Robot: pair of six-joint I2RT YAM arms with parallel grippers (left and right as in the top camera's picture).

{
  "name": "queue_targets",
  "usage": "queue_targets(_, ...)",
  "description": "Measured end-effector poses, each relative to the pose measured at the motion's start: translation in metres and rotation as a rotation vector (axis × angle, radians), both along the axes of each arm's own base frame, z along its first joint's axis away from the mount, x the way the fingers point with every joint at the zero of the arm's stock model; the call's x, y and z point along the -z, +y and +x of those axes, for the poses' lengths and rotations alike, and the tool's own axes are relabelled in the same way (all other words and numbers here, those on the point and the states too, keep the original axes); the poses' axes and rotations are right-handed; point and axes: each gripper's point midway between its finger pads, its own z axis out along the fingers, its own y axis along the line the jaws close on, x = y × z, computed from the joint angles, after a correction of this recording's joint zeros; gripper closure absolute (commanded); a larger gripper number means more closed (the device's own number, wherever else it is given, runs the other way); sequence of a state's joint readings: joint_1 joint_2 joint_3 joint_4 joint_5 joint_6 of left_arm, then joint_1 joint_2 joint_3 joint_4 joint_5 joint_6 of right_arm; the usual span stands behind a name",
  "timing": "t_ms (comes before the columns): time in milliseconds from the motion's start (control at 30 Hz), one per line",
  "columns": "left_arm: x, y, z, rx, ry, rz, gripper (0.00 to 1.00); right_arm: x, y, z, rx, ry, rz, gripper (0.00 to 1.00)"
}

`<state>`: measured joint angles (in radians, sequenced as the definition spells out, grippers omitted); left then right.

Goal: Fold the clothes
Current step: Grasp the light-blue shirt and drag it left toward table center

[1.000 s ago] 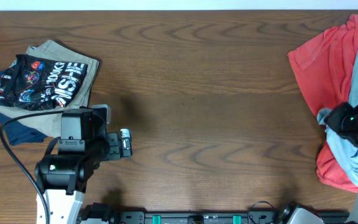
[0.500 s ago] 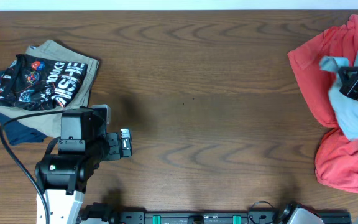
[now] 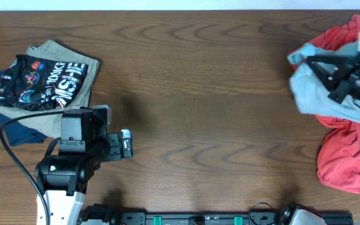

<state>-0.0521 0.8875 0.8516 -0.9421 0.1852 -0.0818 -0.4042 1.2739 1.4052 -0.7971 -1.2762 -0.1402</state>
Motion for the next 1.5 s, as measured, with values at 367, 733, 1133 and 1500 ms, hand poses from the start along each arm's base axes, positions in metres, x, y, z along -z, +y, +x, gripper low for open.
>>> queue_targets(367, 0.000, 0.000, 0.000, 0.000, 0.000, 0.000, 0.02, 0.000, 0.120, -0.034, -0.364, 0.005, -0.016, 0.99)
queue_targets(733, -0.001, 0.000, 0.002, 0.000, -0.010, -0.001, 0.02, 0.064, 0.201, -0.044, -0.367, 0.128, -0.297, 0.99)
queue_targets(1133, -0.014, -0.013, 0.018, 0.037, -0.091, -0.065, 0.02, 0.142, 0.196, 0.012, -0.114, 0.275, -0.539, 0.01)
queue_targets(1500, -0.035, -0.056, 0.051, 0.087, -0.174, -0.303, 0.02, 0.150, 0.069, 0.028, 0.237, 0.488, -0.576, 0.01)
